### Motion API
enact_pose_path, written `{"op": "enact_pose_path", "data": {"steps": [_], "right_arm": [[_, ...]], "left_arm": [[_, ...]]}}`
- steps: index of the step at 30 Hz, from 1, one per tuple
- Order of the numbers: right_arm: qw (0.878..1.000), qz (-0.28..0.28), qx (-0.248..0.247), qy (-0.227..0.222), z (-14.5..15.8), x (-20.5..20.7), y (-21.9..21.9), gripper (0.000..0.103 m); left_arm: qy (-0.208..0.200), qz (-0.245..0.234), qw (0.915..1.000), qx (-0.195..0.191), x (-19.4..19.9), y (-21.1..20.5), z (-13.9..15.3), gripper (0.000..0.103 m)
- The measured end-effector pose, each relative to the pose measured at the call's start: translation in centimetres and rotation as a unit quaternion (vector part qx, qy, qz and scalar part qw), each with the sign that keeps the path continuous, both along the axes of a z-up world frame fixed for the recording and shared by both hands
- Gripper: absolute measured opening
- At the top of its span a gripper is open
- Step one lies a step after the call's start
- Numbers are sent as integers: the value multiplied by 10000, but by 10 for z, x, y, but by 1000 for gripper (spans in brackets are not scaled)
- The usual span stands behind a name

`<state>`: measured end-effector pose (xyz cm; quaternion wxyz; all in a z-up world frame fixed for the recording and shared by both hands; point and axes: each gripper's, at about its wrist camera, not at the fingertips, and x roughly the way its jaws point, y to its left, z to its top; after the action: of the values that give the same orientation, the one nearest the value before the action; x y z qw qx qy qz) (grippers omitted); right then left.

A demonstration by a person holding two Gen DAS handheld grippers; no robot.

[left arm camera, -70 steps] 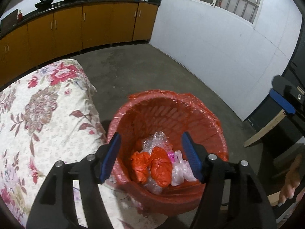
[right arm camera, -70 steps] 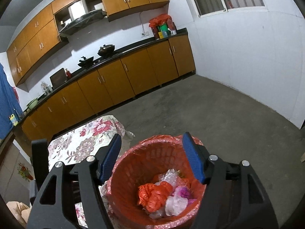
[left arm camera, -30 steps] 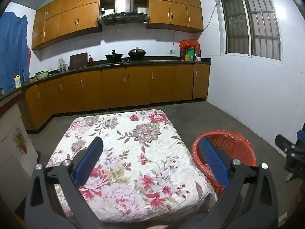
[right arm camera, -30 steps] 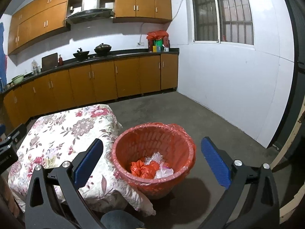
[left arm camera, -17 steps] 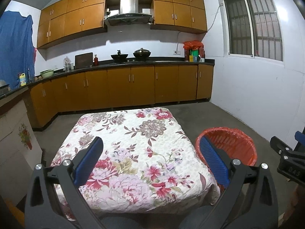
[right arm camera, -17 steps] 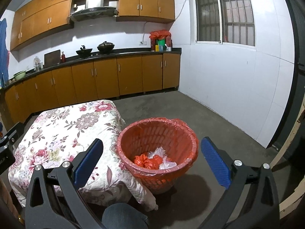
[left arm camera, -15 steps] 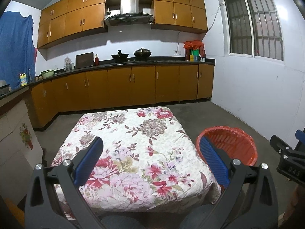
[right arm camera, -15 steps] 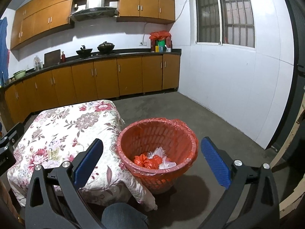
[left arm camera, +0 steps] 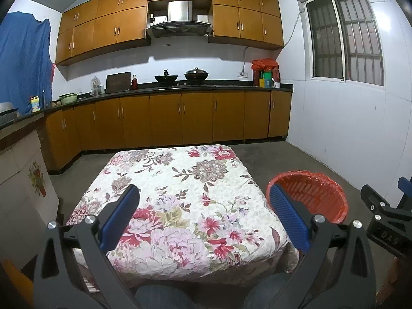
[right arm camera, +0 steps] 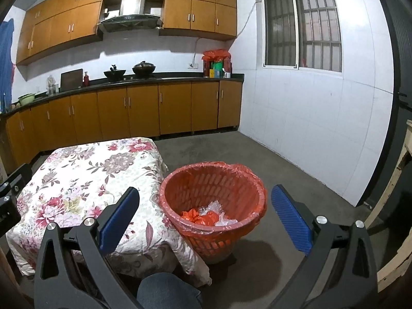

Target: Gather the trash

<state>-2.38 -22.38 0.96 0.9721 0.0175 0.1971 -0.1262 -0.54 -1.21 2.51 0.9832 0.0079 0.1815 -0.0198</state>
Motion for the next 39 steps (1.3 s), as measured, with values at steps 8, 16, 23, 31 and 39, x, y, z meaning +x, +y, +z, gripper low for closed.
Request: {"op": "enact_pose_path", "data": {"steps": [8,16,23,31,39], "right_arm": [[10000,-25,51,54,-9,-3,1,101],[10000,-41,69,39,-11,-4,1,101],[10000,-45,78,25,-11,-5,2,101],[10000,-43,84,31,-11,-4,2,101],[10000,-45,81,26,-11,-4,2,101]], "left_arm": [[68,8,10000,-36,-5,2,-9,99],[37,38,10000,-24,-8,3,-16,99],[30,36,10000,-12,-10,3,-18,99],[22,84,10000,-28,-10,3,-19,99],[-1,120,9999,-61,-10,6,-18,99]]}}
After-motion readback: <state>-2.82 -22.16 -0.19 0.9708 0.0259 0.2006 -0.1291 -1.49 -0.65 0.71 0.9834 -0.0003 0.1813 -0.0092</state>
